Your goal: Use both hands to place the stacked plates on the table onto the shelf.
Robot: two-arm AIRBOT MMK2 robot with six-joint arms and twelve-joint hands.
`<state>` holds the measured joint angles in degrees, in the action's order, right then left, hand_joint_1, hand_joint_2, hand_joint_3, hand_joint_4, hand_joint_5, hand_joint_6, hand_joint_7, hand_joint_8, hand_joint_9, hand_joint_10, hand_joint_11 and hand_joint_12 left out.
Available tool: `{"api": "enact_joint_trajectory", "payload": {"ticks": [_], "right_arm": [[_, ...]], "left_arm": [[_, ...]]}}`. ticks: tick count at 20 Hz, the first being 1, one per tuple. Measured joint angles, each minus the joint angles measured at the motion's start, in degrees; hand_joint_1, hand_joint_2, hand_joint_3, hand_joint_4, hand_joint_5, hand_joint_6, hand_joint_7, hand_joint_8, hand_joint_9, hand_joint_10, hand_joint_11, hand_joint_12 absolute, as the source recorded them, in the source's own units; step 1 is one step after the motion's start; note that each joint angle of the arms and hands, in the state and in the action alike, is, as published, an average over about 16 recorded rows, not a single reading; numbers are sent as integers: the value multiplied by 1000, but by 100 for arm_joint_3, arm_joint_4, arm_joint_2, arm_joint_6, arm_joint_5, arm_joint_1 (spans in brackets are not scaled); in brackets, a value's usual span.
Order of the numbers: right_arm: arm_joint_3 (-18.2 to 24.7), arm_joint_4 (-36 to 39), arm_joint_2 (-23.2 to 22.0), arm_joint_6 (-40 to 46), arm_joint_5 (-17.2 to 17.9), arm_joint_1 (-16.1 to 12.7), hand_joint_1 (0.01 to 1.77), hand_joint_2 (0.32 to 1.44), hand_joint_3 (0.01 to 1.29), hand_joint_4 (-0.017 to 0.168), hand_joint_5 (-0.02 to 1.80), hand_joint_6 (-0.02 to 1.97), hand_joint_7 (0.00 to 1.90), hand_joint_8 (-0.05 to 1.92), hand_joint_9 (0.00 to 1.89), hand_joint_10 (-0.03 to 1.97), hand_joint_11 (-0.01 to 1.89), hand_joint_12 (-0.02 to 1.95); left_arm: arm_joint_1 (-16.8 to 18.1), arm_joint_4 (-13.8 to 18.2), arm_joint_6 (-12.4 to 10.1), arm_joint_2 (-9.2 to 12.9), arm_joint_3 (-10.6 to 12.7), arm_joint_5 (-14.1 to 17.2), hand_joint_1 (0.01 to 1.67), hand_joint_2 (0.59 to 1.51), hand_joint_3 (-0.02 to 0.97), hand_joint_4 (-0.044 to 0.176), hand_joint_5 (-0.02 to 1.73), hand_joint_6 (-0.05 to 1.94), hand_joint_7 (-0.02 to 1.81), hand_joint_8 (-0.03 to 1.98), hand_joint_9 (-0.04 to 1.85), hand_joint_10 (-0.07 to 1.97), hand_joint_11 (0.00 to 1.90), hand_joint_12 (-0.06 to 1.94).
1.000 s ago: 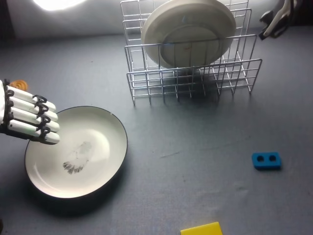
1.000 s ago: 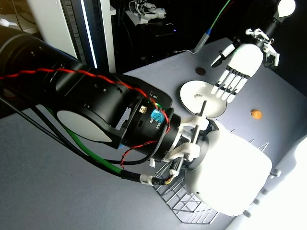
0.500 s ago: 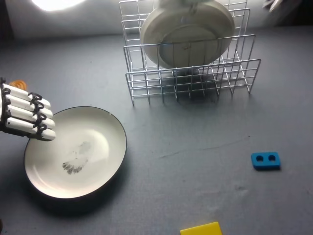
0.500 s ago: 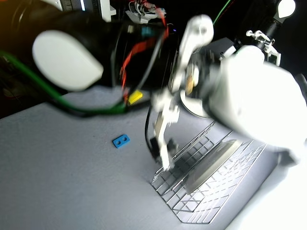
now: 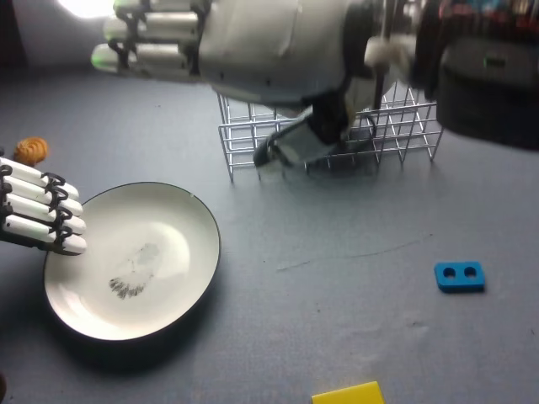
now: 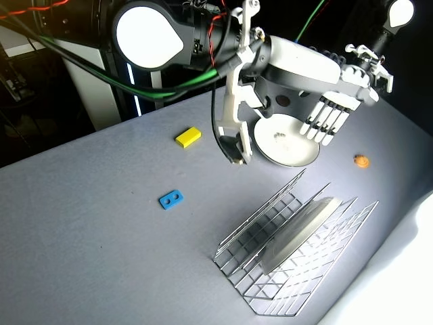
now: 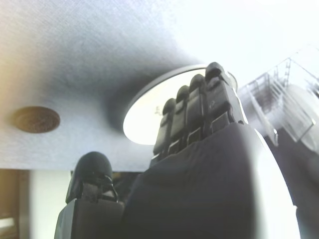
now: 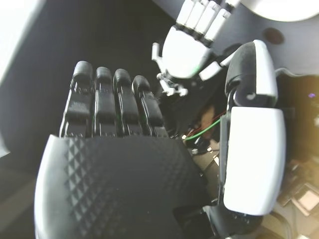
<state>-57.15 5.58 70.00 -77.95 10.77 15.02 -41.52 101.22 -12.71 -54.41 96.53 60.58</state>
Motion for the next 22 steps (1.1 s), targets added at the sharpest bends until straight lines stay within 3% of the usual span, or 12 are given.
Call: {"api": "enact_joint_trajectory", "payload": {"ticks": [5, 11, 22], "right_arm": [[345, -972, -5, -1277, 449, 485, 991, 865, 15, 3, 19, 30, 12, 17, 21, 0, 16, 120], [521, -1957, 30, -2425, 902, 981, 1050, 838, 15, 3, 20, 30, 10, 17, 22, 0, 19, 108], [565, -2087, 210, -2744, 1011, 1394, 948, 844, 15, 3, 20, 30, 11, 17, 20, 0, 25, 21]], "left_arm": [[-66, 14, -4, -1, -2, -32, 17, 1270, 10, 6, 21, 10, 22, 19, 3, -13, 23, 7], [-138, 35, -38, -5, -15, -56, 17, 1264, 10, 6, 42, 9, 36, 19, -9, -20, 21, 7], [-507, 8, -254, -23, -77, -118, 17, 1261, 10, 2, 46, -3, 32, 5, -20, -38, 28, 29]]}}
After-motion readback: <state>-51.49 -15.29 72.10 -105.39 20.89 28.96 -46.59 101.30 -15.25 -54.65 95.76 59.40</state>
